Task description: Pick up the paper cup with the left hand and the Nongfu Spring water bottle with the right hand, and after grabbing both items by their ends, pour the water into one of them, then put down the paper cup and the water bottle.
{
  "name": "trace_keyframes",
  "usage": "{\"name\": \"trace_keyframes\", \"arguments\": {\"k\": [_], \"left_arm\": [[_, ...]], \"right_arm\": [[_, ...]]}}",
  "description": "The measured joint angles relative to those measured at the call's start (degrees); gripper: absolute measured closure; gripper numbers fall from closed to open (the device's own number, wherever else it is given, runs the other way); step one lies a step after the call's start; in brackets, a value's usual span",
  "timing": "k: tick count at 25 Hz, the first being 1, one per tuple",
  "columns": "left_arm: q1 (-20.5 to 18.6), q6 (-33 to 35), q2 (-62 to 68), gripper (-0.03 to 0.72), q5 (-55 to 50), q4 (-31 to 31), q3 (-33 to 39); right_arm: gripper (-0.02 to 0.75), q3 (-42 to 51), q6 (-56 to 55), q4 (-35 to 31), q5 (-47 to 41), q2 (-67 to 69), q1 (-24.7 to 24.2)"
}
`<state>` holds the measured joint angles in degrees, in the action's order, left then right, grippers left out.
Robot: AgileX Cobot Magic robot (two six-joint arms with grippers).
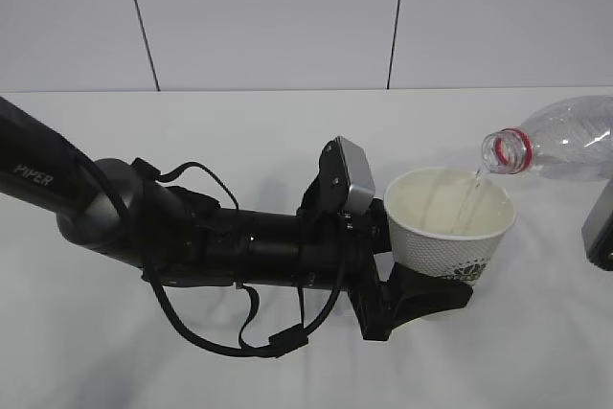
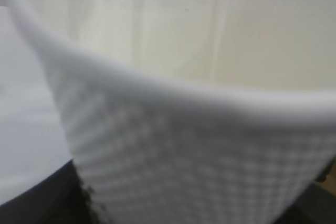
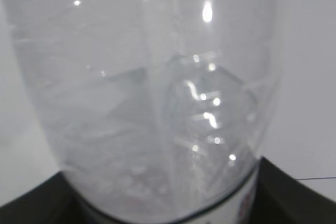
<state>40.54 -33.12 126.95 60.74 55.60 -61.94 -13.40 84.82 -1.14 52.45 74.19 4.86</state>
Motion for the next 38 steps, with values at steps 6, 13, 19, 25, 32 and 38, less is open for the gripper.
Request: {"name": "trace_keyframes", "arguments": {"k": [6, 13, 19, 25, 32, 38], "left_arm": [[0.0, 0.0, 0.0, 0.145, 0.0, 0.0, 0.0], [0.0, 0.0, 0.0, 0.145, 0.0, 0.0, 0.0], [0.0, 0.0, 0.0, 0.145, 0.0, 0.0, 0.0], [0.0, 0.0, 0.0, 0.145, 0.0, 0.0, 0.0], [0.0, 0.0, 0.0, 0.145, 0.0, 0.0, 0.0], [0.0, 0.0, 0.0, 0.146, 0.0, 0.0, 0.0]], "right_arm": [[0.265, 0.0, 0.0, 0.0, 0.3, 0.0, 0.0], [0.265, 0.0, 0.0, 0.0, 0.3, 0.0, 0.0], [0.265, 0.0, 0.1, 0.0, 0.3, 0.0, 0.0], [0.265, 0.0, 0.1, 0.0, 0.3, 0.0, 0.0], [0.265, 0.0, 0.1, 0.0, 0.3, 0.0, 0.0], [0.265, 0.0, 0.2, 0.0, 0.3, 0.0, 0.0]]}}
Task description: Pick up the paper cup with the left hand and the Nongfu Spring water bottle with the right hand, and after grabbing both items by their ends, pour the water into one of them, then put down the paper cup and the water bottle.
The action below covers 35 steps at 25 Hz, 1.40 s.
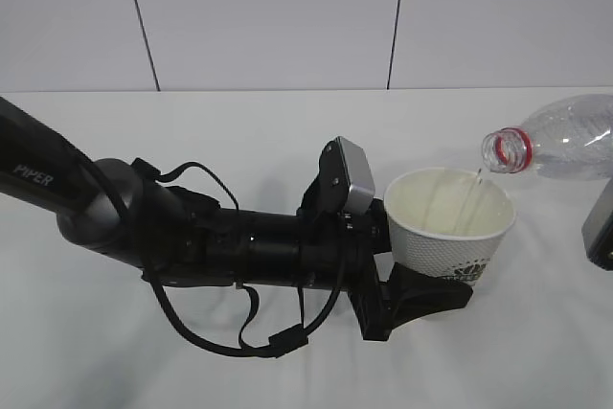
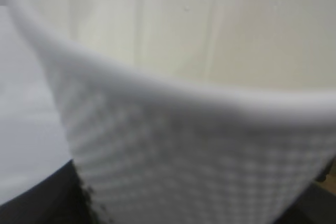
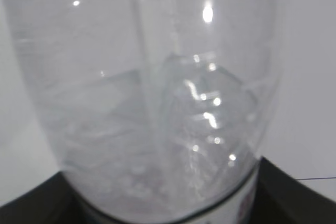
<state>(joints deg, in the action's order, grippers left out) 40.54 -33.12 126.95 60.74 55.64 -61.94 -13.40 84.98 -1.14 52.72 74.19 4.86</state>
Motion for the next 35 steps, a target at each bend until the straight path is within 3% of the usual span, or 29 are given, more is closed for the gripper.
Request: {"name": "trace_keyframes", "arguments": {"k": [35], "left_arm": [[0.0, 0.0, 0.0, 0.146, 0.0, 0.1, 0.0]], "right_arm": [[0.265, 0.0, 0.9, 0.0, 0.0, 0.0, 0.0]]}}
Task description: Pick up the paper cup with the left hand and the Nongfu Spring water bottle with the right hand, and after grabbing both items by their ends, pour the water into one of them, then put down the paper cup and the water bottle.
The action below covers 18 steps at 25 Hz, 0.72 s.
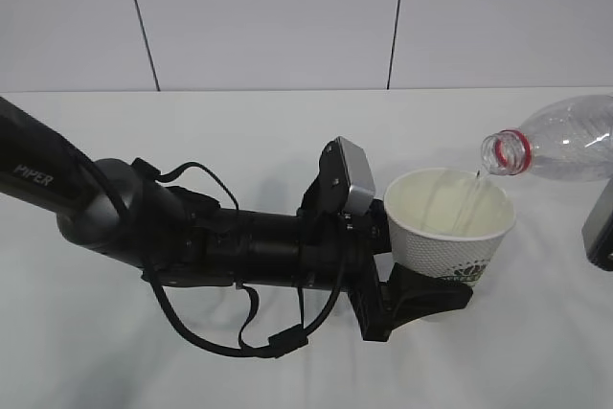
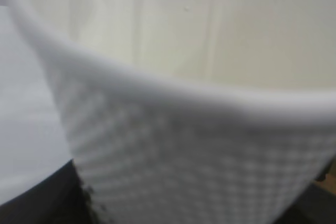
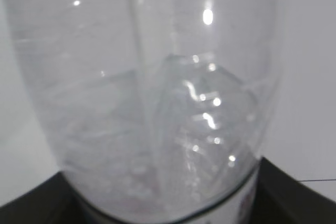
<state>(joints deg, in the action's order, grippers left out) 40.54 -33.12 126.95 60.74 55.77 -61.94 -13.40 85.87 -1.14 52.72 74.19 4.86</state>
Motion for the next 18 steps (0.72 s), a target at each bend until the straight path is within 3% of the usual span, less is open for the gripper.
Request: {"name": "trace_keyframes", "arguments": {"k": [18], "left_arm": [[0.0, 0.0, 0.0, 0.146, 0.0, 0.1, 0.0]], "right_arm": [[0.265, 0.0, 0.2, 0.0, 0.0, 0.0, 0.0]]}}
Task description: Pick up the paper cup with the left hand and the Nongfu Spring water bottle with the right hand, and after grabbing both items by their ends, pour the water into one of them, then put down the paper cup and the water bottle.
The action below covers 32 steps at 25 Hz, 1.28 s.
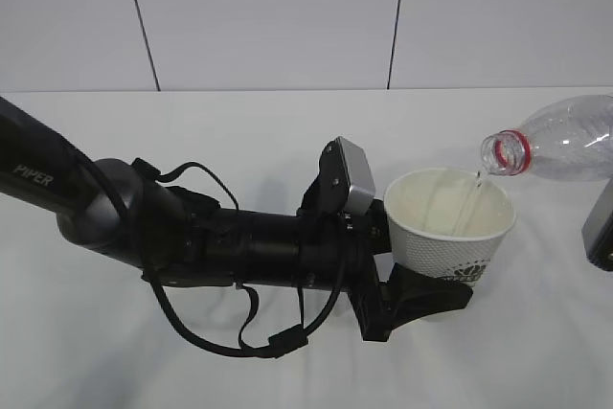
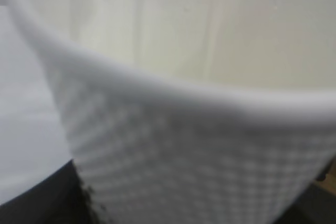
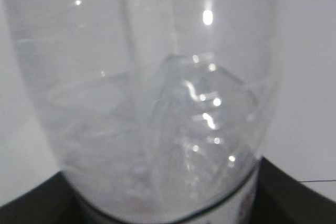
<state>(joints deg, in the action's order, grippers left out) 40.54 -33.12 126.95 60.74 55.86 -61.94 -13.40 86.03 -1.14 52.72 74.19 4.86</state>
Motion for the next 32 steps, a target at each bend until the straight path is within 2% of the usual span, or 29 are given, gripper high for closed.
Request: {"name": "trace_keyframes", "arguments": {"k": [32], "left_arm": [[0.0, 0.0, 0.0, 0.146, 0.0, 0.0, 0.0]], "right_arm": [[0.265, 0.0, 1.4, 0.0, 0.0, 0.0, 0.0]]}}
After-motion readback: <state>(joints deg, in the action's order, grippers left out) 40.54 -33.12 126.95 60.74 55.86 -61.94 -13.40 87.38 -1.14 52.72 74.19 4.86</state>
